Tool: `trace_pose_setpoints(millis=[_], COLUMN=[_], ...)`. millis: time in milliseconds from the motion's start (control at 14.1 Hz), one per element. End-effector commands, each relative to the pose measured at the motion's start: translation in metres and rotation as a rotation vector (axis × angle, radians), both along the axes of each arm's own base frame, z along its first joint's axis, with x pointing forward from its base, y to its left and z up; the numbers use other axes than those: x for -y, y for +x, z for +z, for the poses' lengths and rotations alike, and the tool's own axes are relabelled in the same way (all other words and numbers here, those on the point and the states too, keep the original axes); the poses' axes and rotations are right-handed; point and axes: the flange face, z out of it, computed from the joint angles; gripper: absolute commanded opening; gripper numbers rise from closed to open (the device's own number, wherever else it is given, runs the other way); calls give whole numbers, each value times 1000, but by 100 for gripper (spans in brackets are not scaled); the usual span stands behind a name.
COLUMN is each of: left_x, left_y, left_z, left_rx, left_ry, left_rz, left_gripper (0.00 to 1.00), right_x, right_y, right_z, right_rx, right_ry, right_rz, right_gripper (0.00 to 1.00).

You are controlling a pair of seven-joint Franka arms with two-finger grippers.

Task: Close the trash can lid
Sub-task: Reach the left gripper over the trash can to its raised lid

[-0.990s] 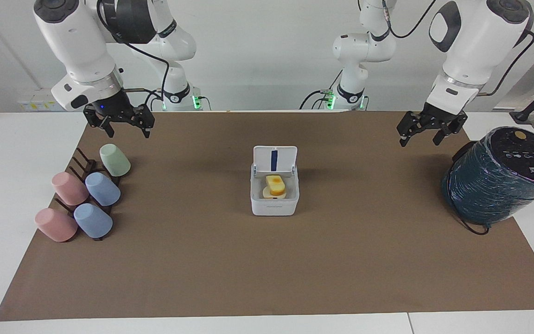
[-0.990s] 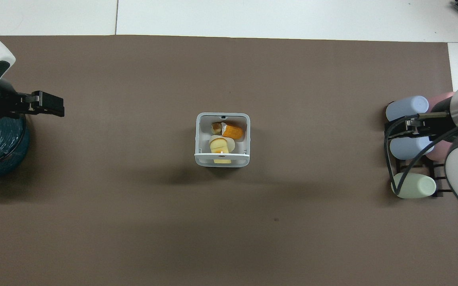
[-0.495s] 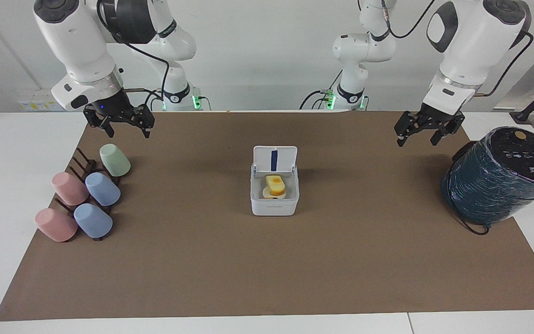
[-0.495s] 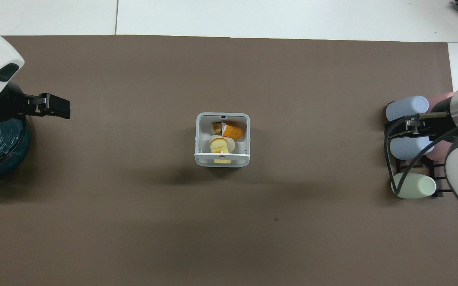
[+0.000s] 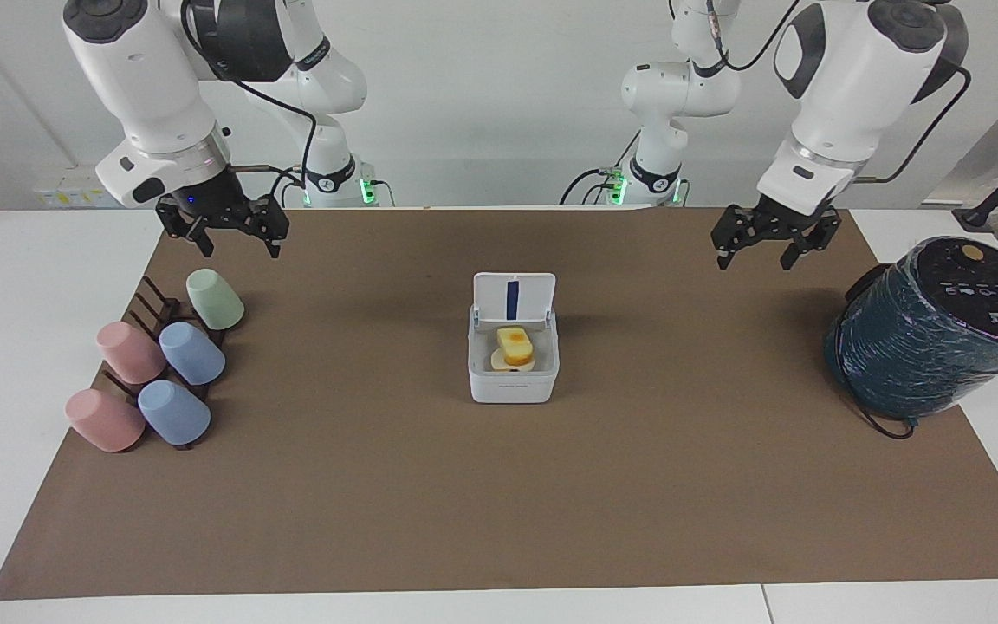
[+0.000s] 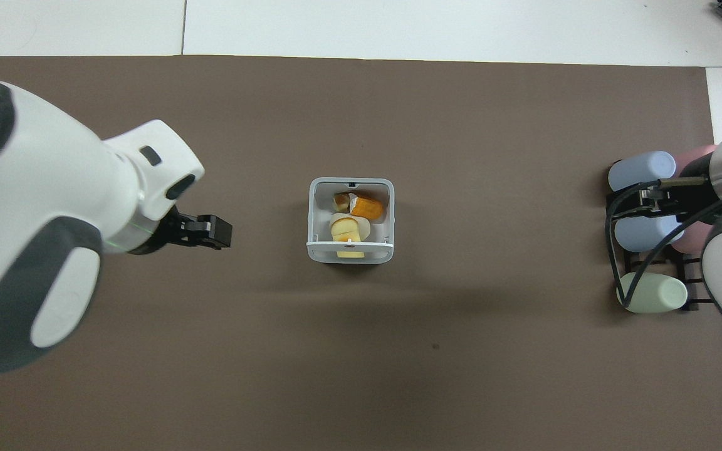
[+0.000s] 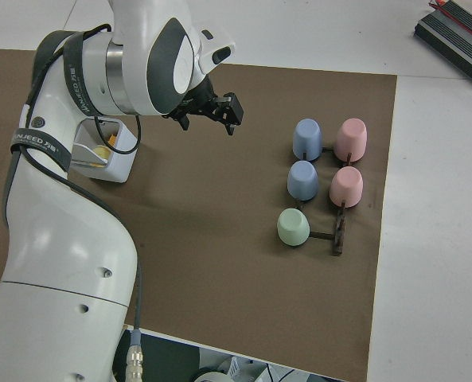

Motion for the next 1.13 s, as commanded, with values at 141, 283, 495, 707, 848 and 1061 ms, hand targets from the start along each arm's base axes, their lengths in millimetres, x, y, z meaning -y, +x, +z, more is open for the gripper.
trace_pose_setpoints(millis=[141,283,495,707,848,1061], left_x=[49,64,92,114,119,130], left_y=[-72,-76,-85,-87,-80,-65], left_z=[-20,-21,-20,-25,-32,-50], left_rx=[-14,-1,52,125,151,173], left_ry=[10,-62,-146,-216,-243,-274], left_rz=[-14,39,109,142,148,164], left_gripper=[29,19,13,10,9,9], right_x=[3,3,3,3,3,3], right_y=[-2,-2,-2,-2,-2,-2], right_z=[0,0,0,0,0,0], right_rx=[1,1,1,1,1,1], right_ry=[20,20,20,20,20,20], right_rz=[15,15,15,15,15,15], right_gripper=[100,100,100,100,100,100])
